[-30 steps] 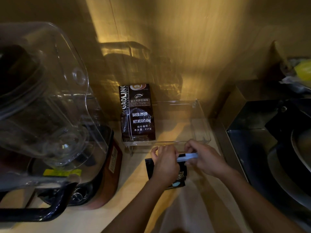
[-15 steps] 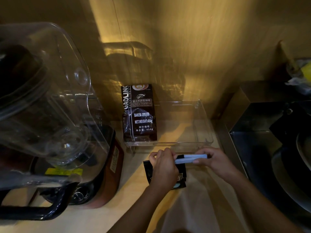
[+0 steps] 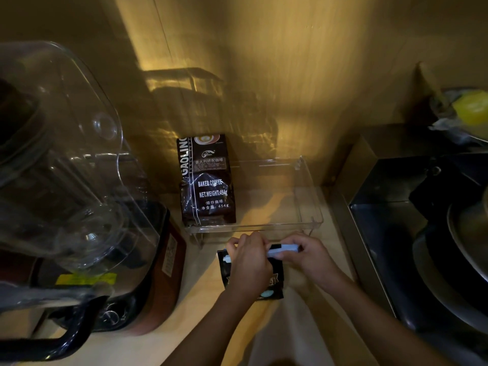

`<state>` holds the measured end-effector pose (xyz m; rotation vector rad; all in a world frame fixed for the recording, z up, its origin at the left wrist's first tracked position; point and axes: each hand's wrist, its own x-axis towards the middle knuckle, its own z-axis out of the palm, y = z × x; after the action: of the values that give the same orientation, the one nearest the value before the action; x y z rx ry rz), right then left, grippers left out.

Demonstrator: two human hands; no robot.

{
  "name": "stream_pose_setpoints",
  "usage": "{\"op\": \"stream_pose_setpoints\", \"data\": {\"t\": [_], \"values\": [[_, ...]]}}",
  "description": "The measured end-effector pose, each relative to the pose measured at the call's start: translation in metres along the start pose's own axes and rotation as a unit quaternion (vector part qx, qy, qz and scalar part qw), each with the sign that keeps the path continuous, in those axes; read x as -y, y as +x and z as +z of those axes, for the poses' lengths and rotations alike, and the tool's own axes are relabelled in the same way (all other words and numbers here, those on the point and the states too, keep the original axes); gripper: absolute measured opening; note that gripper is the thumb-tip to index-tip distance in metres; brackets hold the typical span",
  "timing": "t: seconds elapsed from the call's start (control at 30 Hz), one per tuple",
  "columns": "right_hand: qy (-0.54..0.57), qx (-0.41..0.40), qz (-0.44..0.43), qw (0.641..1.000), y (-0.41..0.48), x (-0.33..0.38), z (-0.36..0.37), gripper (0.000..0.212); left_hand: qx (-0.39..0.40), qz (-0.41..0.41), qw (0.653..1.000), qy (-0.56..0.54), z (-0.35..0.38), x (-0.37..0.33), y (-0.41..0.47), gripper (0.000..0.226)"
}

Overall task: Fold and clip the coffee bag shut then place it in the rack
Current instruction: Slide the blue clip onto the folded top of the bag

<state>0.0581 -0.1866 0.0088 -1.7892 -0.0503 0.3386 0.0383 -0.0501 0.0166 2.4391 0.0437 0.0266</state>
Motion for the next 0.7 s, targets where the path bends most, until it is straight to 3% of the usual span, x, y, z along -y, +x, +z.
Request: {"op": "stream_pose_setpoints", "data": {"t": [0.33, 0.47, 0.6, 0.7], "values": [[0.089, -0.057, 0.021, 0.994, -0.002, -0.015, -0.007, 0.025, 0.017, 0.016, 1.000, 0.015, -0.004, -0.001, 0.004, 0.016], [0.138, -0.083, 0.019, 0.987, -0.003, -0.012, 0.009, 0.030, -0.010, 0.040, 0.999, 0.034, -0.002, 0.000, 0.003, 0.014], [0.162, -0.073, 0.024, 0.984, -0.003, -0.009, 0.016, 0.019, -0.004, 0.041, 0.998, 0.040, 0.000, 0.000, 0.005, 0.007], [0.151, -0.068, 0.030, 0.986, -0.002, -0.009, 0.018, 0.016, 0.007, 0.032, 0.999, 0.033, -0.001, -0.004, 0.004, 0.017]]}}
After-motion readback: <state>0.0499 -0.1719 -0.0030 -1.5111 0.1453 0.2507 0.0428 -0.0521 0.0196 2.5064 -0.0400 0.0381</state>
